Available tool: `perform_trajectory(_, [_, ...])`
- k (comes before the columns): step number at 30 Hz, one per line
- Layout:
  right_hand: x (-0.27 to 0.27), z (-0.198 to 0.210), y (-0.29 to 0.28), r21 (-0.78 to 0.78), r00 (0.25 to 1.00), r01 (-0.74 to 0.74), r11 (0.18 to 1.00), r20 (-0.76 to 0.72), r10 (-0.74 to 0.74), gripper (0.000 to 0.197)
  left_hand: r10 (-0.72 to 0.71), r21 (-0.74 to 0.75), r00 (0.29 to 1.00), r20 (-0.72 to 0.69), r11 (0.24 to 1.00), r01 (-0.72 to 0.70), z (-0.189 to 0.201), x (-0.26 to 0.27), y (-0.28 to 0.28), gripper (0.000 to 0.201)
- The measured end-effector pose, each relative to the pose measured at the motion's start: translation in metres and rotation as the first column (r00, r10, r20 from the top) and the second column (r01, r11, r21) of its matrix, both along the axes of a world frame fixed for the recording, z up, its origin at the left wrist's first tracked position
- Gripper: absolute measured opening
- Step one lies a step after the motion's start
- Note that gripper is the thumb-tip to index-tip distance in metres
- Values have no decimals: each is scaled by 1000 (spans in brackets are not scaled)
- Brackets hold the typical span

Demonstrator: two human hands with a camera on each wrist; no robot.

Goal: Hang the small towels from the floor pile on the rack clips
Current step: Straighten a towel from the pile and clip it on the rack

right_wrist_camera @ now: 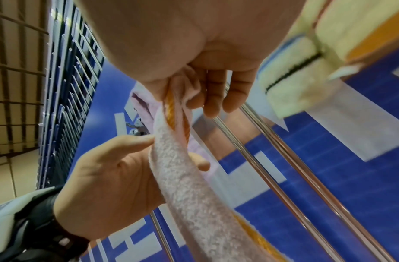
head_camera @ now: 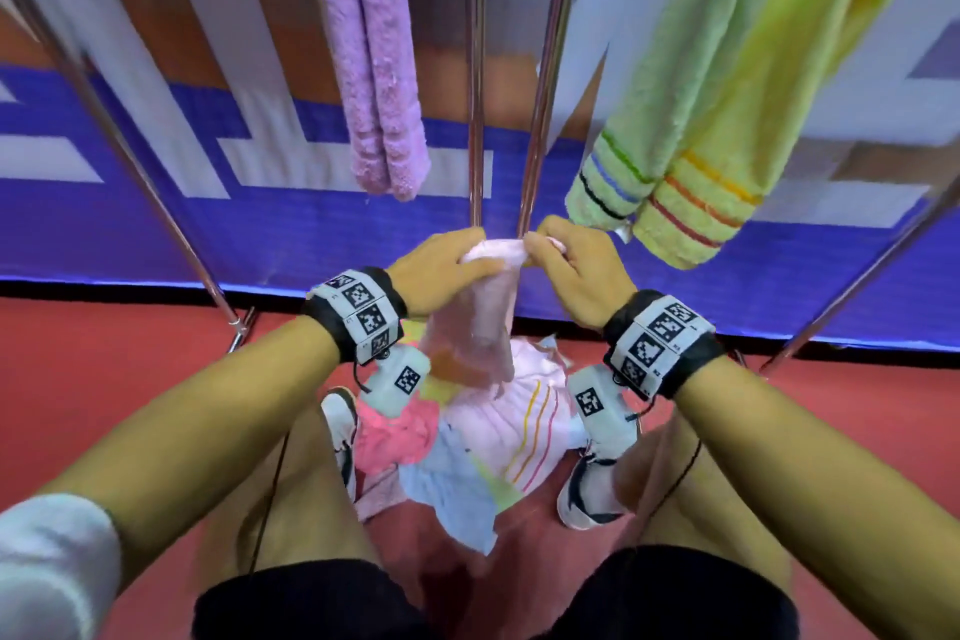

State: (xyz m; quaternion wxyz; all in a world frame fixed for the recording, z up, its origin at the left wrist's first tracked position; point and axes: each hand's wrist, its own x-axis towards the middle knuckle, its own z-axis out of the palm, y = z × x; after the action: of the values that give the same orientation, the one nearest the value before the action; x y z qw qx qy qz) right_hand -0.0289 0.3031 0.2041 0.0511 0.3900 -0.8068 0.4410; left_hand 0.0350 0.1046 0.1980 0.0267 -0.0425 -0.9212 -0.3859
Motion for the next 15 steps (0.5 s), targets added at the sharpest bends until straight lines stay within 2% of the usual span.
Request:
perform_trajectory(3, [2,38,4,-91,996,38,995,-75,-45,28,12,62,1000,-16,998,-11,39,4,3,23])
perform_trajectory(7, [2,94,10,-175,980,51,983,-183,-83,13,16,-82,983,-184,996,-32,95,7,5,36])
perform_trajectory(10, [3,130,13,-189,962,66,980,-250,-113,25,50,-150,944,-326,983,-104,141,12,5,38])
perform_trajectory(12, [4,152,16,-247,950,105,963,-262,-171,25,81,-143,910,-407,978,-151,166,14,3,36])
perform_trajectory(15, [8,181,21,-344,956,133,929,-204,-212,25,158,-90,841,-518,967,-237,198,21,0,21])
